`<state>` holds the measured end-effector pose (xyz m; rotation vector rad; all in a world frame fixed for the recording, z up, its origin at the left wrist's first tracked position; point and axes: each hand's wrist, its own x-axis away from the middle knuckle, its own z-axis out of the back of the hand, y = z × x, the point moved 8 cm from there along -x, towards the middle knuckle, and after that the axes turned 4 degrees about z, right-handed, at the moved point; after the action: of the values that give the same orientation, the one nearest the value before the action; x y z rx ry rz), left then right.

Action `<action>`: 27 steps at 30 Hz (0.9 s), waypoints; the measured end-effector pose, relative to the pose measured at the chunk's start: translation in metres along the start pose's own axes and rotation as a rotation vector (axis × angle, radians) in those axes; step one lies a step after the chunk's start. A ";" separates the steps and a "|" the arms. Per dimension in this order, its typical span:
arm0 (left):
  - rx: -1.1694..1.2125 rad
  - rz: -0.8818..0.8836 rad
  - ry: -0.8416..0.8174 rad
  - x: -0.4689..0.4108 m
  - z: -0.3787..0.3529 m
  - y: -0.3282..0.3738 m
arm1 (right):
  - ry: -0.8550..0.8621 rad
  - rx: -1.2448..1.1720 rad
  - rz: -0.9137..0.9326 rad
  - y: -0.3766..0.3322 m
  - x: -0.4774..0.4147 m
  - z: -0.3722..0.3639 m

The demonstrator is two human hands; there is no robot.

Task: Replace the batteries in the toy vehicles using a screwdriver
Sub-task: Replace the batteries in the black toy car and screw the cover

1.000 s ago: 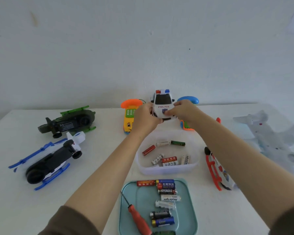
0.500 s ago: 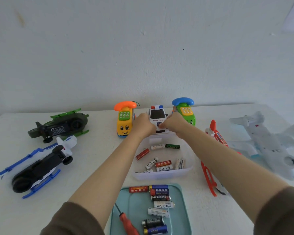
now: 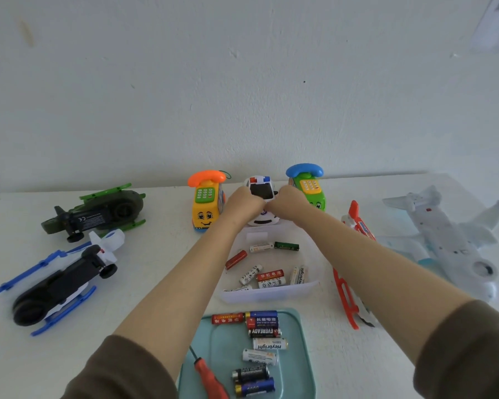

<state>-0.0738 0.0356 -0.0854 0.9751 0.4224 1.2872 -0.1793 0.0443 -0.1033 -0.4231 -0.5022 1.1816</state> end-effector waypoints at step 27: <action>-0.839 -0.192 -0.619 0.063 -0.232 0.130 | 0.180 -0.437 -0.698 0.282 0.165 0.133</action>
<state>-0.3083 0.1754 -0.0951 0.5378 -0.4727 0.7947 -0.4229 0.2990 -0.1280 -0.6536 -0.6812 0.3517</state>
